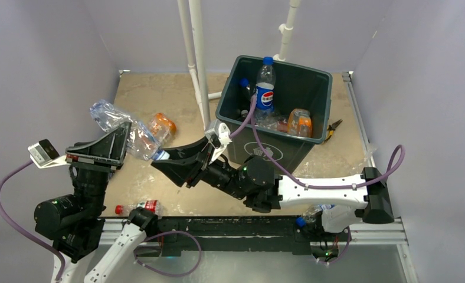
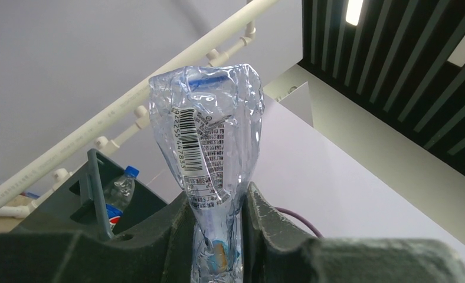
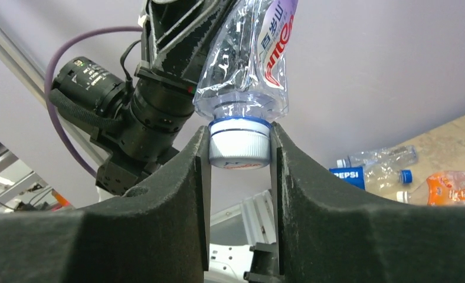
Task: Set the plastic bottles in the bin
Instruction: Pick up the plastic bottle at the center of the board.
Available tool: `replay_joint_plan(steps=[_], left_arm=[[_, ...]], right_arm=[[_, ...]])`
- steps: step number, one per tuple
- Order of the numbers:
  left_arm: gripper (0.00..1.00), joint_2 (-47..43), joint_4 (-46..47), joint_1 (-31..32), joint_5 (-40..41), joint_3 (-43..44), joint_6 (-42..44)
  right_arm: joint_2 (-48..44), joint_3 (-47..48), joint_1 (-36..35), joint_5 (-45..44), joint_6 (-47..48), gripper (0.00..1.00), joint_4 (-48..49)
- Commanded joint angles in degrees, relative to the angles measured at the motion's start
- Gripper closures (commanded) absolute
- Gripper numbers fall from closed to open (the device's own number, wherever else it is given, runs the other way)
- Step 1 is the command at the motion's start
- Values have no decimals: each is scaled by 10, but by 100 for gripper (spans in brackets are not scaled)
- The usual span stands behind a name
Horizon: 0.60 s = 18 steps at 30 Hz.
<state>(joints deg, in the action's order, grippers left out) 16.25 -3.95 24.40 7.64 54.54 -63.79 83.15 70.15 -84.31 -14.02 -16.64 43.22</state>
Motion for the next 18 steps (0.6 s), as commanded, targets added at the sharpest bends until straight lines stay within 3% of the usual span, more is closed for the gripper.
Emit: replay_joint_plan(steps=[1, 5, 7, 14, 16, 18], left_arm=[[70, -4, -1, 0, -16, 4, 14], [21, -5, -41, 0, -10, 17, 49], [9, -5, -79, 0, 3, 40, 84], [1, -1, -183, 0, 58, 151, 340], [1, 2, -177, 0, 36, 167, 402], [2, 14, -168, 0, -35, 182, 466]], right_arm=[[-13, 16, -3, 9, 1, 96, -6], [-48, -5, -3, 3, 19, 100, -31], [-80, -12, -3, 3, 40, 100, -93], [-169, 98, -3, -6, 76, 100, -496], [-179, 141, -2, -34, 84, 100, -602], [-182, 182, -2, -58, 76, 100, -700]])
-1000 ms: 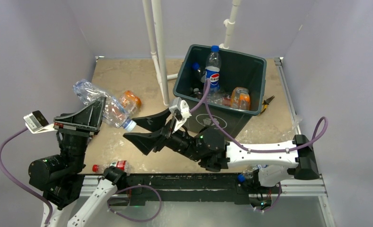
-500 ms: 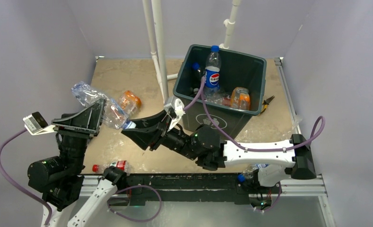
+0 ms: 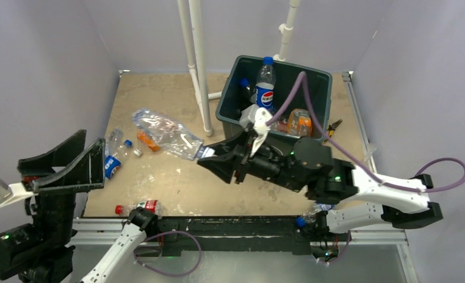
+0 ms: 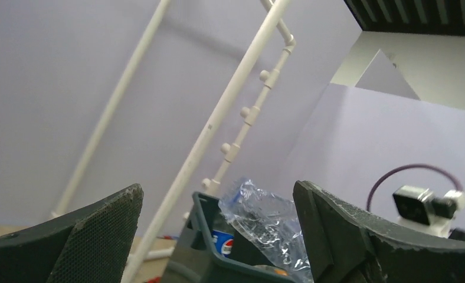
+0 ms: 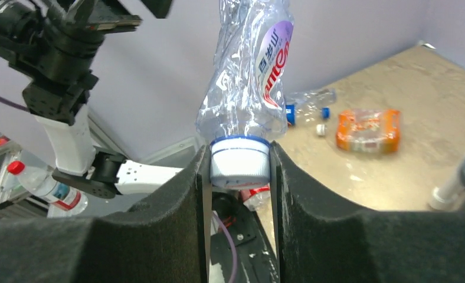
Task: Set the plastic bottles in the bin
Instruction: Pick up the plastic bottle at the center of the board.
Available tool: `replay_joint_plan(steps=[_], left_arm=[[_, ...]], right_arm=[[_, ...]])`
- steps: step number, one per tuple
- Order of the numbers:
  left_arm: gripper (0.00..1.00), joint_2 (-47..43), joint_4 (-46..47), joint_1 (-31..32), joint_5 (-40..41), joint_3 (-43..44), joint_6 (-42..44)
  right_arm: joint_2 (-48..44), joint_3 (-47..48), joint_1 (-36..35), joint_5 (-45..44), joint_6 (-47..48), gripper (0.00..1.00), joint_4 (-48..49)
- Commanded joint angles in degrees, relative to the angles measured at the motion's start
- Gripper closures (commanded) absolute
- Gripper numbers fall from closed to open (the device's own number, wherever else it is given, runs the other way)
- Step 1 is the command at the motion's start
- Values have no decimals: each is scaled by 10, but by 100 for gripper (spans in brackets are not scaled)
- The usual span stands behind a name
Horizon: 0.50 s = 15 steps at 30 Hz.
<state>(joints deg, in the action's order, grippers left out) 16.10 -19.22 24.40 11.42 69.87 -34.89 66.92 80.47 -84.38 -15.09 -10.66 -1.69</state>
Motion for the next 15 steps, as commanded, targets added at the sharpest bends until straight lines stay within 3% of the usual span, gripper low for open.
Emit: replay_joint_plan(steps=[1, 6, 9, 12, 15], left_arm=[[2, 23, -12, 0, -111, 36, 201], [1, 62, 45, 9, -359, 21, 255], [1, 102, 66, 15, -476, 17, 252], [1, 128, 57, 19, -529, 24, 268], [1, 138, 9, 23, -529, 28, 323]], right_arm=[[-20, 96, -2, -53, 9, 100, -297], [-17, 146, -2, -30, -23, 100, -443], [-11, 149, -2, 9, -22, 100, -470], [-12, 139, -2, 17, -17, 100, -474], [-12, 144, -2, 16, -6, 100, -476]])
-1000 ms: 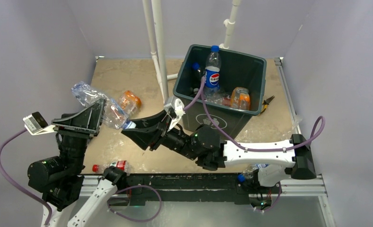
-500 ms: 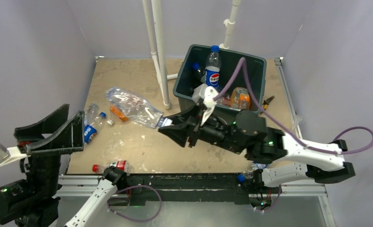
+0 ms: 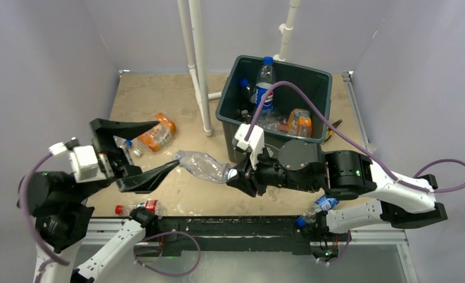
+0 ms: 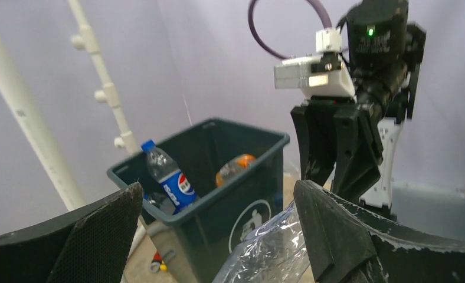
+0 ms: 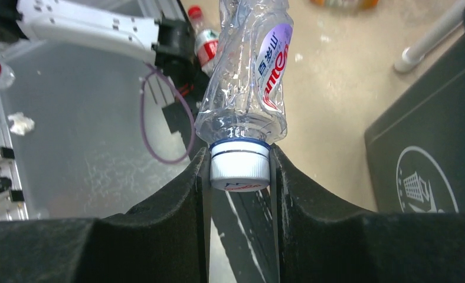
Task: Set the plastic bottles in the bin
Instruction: Pick up the plastic bottle at the center of the board.
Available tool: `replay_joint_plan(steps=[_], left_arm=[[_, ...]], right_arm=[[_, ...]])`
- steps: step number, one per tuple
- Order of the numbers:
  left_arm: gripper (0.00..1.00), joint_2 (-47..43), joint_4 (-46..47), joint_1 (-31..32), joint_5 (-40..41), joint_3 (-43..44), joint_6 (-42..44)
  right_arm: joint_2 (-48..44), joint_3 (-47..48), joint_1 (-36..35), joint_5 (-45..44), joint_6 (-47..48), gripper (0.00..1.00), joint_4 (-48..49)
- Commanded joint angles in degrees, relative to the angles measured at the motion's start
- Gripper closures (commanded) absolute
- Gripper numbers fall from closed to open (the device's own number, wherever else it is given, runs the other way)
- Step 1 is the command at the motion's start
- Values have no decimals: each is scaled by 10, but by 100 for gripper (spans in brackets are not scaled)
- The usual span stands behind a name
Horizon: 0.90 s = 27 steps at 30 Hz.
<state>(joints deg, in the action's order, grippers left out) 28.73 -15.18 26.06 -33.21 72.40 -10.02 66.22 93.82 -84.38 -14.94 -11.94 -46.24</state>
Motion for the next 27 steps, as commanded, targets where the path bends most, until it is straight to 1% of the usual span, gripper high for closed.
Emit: replay_joint_plan(steps=[1, 2, 4, 6, 8, 11, 15, 18, 27], left_arm=[[1, 12, -35, 7, -78, -6, 80], [1, 14, -38, 7, -84, -16, 83], [5, 22, -42, 5, -111, -36, 85], [7, 29, -55, 2, -119, -50, 95], [6, 33, -80, 2, -125, -49, 124], [3, 29, -91, 3, -125, -56, 153], [2, 41, -118, 6, -113, -63, 210], [1, 53, -121, 14, -111, -66, 234], [1, 46, -111, 20, -108, -102, 232]], right_arm=[[-5, 17, -3, 17, 12, 100, -30], [-5, 24, -2, 19, 18, 100, -30], [-2, 42, -2, 17, 27, 100, -32], [11, 69, -2, 5, 35, 100, -47], [33, 105, -2, -3, 43, 100, -75], [80, 166, -2, -12, 50, 100, -126], [126, 210, -3, -23, 57, 100, -183], [139, 214, -2, -29, 64, 100, -182], [172, 257, -2, -49, 94, 100, -155]])
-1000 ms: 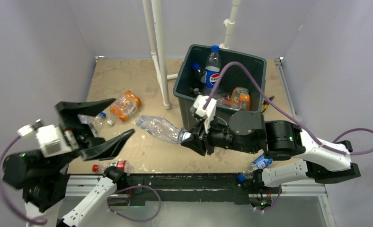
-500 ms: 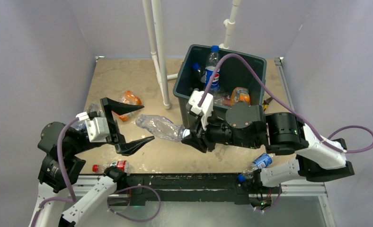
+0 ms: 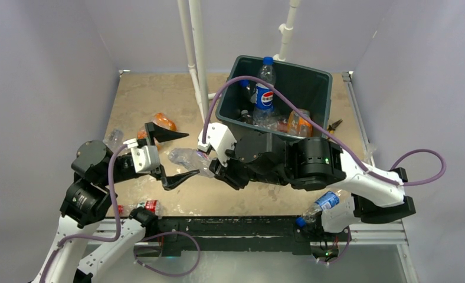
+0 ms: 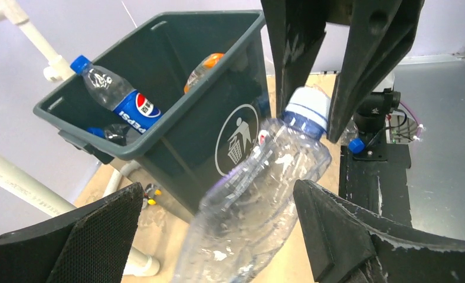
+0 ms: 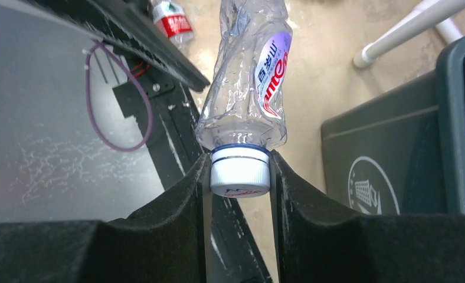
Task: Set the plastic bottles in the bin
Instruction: Pick up the plastic bottle at the center of the board.
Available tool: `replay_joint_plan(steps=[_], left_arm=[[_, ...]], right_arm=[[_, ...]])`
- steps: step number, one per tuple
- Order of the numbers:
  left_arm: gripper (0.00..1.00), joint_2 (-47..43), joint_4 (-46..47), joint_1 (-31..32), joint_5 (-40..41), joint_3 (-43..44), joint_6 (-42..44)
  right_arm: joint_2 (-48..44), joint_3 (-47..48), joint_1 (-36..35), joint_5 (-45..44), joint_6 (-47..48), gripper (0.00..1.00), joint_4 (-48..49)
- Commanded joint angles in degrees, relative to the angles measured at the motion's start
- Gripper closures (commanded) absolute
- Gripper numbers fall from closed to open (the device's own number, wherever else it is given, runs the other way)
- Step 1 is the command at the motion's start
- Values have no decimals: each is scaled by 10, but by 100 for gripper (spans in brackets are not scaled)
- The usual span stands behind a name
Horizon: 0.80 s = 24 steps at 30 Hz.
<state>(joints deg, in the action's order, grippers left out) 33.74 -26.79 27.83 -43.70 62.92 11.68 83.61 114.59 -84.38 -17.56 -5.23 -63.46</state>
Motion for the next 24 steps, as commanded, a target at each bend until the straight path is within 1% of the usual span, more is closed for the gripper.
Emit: replay_joint_plan(steps=[1, 5, 9, 12, 16, 24], left_arm=[[1, -4, 2, 2, -2, -7, 16], [1, -10, -8, 2, 4, -13, 20], [1, -14, 3, 2, 6, -30, 18], [4, -8, 14, 2, 5, -34, 14], [12, 9, 33, 2, -11, -34, -5], [35, 21, 96, 2, -27, -53, -60]], right_arm=[[2, 57, -3, -24, 30, 100, 19], [13, 86, -2, -37, 41, 100, 28], [13, 101, -2, -34, 49, 100, 42], [14, 104, -2, -27, 50, 100, 50], [-13, 65, -2, -8, 50, 100, 101], [-69, -29, -2, 51, 50, 100, 233]])
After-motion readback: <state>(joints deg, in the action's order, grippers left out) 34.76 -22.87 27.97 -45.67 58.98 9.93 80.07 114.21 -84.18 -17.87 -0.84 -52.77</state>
